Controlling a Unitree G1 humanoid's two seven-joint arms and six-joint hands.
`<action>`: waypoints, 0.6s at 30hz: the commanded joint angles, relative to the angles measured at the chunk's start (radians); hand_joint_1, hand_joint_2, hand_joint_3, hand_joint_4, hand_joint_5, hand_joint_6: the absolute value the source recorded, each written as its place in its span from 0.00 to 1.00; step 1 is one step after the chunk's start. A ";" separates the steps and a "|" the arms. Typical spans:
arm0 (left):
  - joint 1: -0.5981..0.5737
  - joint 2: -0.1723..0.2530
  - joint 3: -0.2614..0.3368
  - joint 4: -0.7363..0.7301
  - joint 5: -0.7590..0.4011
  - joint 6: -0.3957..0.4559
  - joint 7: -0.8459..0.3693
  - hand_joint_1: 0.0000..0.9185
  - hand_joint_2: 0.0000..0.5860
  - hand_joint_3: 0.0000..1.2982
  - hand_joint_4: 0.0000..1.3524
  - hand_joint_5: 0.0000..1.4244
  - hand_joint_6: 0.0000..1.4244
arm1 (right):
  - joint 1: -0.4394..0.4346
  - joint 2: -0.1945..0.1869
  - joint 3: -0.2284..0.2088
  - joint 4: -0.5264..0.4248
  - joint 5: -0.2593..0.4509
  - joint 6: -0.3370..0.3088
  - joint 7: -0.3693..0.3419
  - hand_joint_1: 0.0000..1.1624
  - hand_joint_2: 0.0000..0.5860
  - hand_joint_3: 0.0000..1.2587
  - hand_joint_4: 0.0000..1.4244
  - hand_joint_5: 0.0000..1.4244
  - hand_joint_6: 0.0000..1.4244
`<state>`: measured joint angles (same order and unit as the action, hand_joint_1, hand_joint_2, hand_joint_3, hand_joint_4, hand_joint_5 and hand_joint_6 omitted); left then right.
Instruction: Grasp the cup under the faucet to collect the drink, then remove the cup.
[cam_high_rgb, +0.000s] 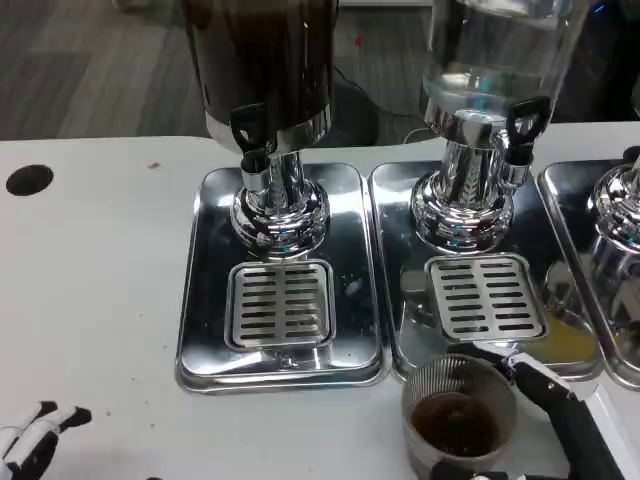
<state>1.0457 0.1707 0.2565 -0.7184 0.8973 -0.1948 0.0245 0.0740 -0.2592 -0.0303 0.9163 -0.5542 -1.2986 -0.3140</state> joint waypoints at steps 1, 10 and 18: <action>0.004 -0.006 0.016 -0.010 -0.020 -0.016 0.022 0.00 0.25 0.21 0.09 0.15 0.36 | -0.021 -0.022 0.013 0.019 -0.059 -0.036 -0.101 0.60 0.19 0.31 0.33 0.36 0.22; -0.008 -0.012 0.021 -0.012 -0.028 -0.028 0.024 0.00 0.25 0.21 0.09 0.15 0.36 | -0.021 -0.071 0.084 0.000 -0.232 -0.015 -0.323 0.61 0.18 0.20 0.23 0.29 0.13; -0.030 -0.017 0.012 -0.007 -0.036 -0.027 0.018 0.00 0.25 0.21 0.09 0.15 0.36 | -0.007 -0.109 0.149 -0.056 -0.246 -0.008 -0.386 0.54 0.18 0.04 0.09 0.20 0.10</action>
<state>1.0241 0.1564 0.2682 -0.7197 0.8719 -0.2144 0.0344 0.0592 -0.3547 0.1036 0.8936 -0.8044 -1.3024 -0.6899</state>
